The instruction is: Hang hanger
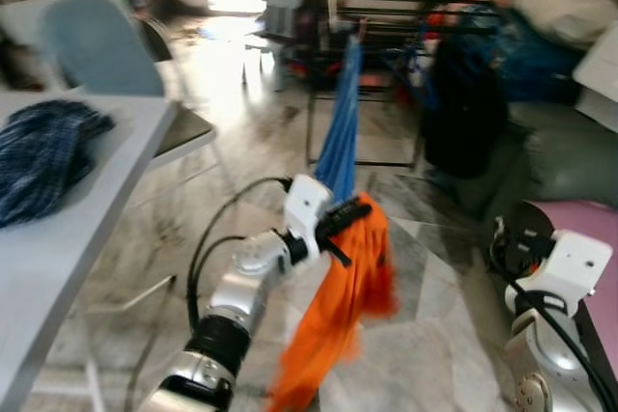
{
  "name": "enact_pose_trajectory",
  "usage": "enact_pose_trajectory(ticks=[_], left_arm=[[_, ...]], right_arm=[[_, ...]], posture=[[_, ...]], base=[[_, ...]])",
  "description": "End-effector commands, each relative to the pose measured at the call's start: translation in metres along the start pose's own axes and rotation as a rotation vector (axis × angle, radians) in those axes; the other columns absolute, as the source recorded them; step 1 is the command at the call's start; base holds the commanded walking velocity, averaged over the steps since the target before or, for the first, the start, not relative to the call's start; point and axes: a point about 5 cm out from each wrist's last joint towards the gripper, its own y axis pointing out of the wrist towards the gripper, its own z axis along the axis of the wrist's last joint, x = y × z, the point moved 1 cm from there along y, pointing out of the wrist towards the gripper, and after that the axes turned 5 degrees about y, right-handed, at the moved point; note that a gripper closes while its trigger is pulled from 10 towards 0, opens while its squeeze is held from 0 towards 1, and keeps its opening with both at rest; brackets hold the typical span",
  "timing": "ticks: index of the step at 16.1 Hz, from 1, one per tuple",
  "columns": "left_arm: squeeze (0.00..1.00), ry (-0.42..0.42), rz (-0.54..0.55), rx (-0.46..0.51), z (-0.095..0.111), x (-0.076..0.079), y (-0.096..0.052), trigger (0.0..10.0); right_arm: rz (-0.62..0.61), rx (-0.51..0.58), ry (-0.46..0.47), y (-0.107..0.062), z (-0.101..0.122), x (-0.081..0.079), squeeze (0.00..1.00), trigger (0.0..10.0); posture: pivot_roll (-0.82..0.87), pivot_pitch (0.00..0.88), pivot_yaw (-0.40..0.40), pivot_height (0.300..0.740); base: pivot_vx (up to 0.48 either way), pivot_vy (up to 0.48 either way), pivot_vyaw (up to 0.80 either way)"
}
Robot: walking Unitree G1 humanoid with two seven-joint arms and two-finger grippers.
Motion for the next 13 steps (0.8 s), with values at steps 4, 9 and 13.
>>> enact_pose_trajectory(ticks=[4, 9, 13], left_arm=[[0.00, 0.016, 0.013, 0.050, 0.012, 0.001, 0.006, 10.0], [0.00, 0.031, 0.075, 0.037, 0.010, -0.006, 0.003, 10.0], [0.00, 0.026, 0.155, 0.031, 0.011, -0.016, 0.003, 10.0]], right_arm=[[-0.005, 0.007, -0.011, 0.000, 0.001, 0.003, 0.00, 10.0], [-0.001, 0.000, -0.012, -0.002, -0.001, 0.001, 0.00, 10.0], [0.010, -0.009, -0.012, -0.003, -0.002, 0.000, 0.00, 10.0]], posture=[[0.01, 0.000, -0.071, 0.740], [0.01, 0.000, -0.074, 0.740], [0.01, 0.000, -0.076, 0.740]], base=[[0.173, 0.142, -0.40], [0.000, 0.000, 0.00], [0.000, 0.000, 0.00]])
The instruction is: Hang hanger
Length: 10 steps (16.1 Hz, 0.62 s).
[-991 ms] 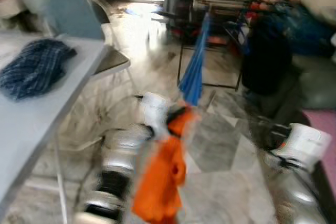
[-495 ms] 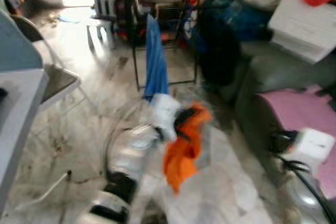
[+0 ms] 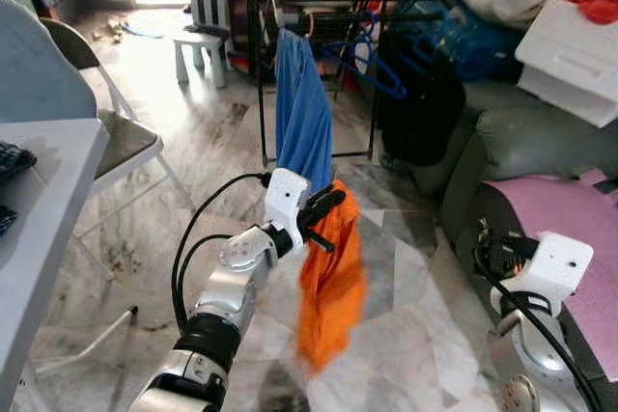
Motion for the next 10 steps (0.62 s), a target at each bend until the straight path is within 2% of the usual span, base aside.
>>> enact_pose_trajectory(ticks=[1, 5, 7, 9, 10], left_arm=[[0.00, 0.035, 0.004, 0.021, 0.009, -0.003, 0.005, 10.0], [0.00, 0.013, 0.039, 0.022, 0.004, -0.011, -0.002, 10.0], [0.00, 0.012, 0.083, 0.015, -0.001, -0.016, -0.008, 10.0], [0.00, 0.064, 0.156, 0.026, -0.002, -0.025, -0.015, 10.0], [0.00, 0.114, 0.224, 0.028, -0.003, -0.035, -0.022, 10.0]], right_arm=[[0.005, 0.001, -0.004, 0.000, 0.002, 0.001, 0.00, 10.0], [0.033, -0.016, 0.006, -0.004, -0.002, -0.004, 0.00, 10.0], [0.071, -0.014, 0.011, -0.009, -0.003, -0.008, 0.00, 10.0], [0.084, -0.015, 0.011, -0.014, -0.006, -0.011, 0.00, 10.0], [0.100, -0.018, 0.016, -0.016, -0.008, -0.014, 0.00, 10.0]], posture=[[0.01, 0.000, -0.075, 0.740], [0.01, 0.000, -0.068, 0.740], [0.01, 0.000, -0.060, 0.740], [0.01, 0.000, -0.060, 0.740], [0.01, 0.000, -0.058, 0.740]], base=[[0.000, 0.000, 0.00], [0.000, 0.000, 0.00], [0.304, 0.000, 0.00], [0.349, 0.000, 0.00], [0.349, 0.000, 0.00]])
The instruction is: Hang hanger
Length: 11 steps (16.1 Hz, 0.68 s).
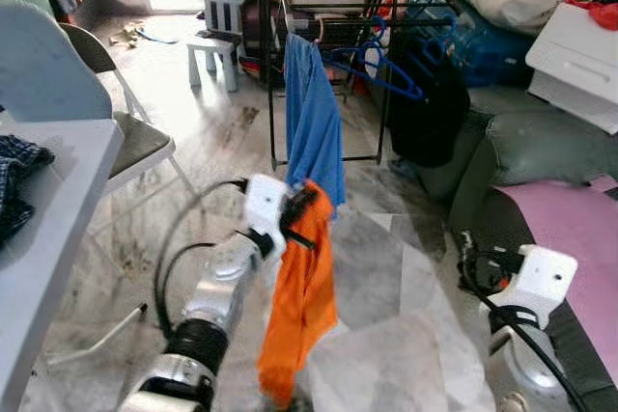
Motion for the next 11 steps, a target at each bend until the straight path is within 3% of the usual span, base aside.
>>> enact_pose_trajectory(ticks=[1, 5, 11], left_arm=[[0.00, 0.054, 0.061, 0.015, 0.001, -0.013, -0.005, 10.0], [0.00, 0.175, 0.109, -0.005, -0.007, -0.033, -0.030, 10.0], [0.00, 0.223, 0.124, -0.015, -0.002, -0.052, -0.035, 10.0]], right_arm=[[0.048, 0.040, -0.018, -0.002, 0.007, -0.008, 0.00, 10.0], [0.135, 0.055, -0.146, -0.011, -0.002, -0.025, 0.00, 10.0], [0.100, 0.055, -0.173, -0.024, -0.010, -0.024, 0.00, 10.0]], posture=[[0.02, 0.000, -0.059, 0.740], [0.05, 0.000, -0.041, 0.740], [0.07, 0.000, -0.025, 0.740]], base=[[0.356, 0.000, 0.00], [0.279, 0.000, 0.00], [0.256, 0.000, 0.00]])
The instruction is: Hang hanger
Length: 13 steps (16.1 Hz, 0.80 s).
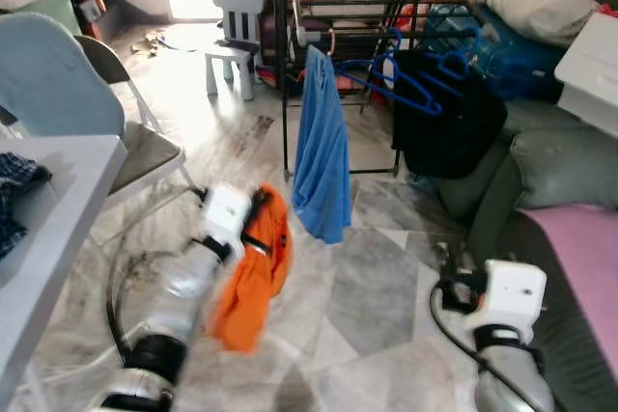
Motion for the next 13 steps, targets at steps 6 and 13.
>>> enact_pose_trajectory(ticks=[6, 13], left_arm=[[0.00, 0.036, 0.006, -0.045, -0.005, -0.007, 0.004, 10.0], [0.00, 0.071, 0.077, -0.118, -0.017, -0.027, -0.014, 10.0]], right_arm=[[-0.048, -0.020, 0.019, -0.001, -0.011, 0.003, 0.00, 10.0], [-0.131, -0.005, 0.014, 0.002, 0.000, 0.040, 0.00, 10.0]], posture=[[0.04, 0.000, -0.001, 0.740], [0.06, 0.000, -0.012, 0.740]], base=[[0.257, 0.000, 0.00], [0.215, 0.000, 0.00]])
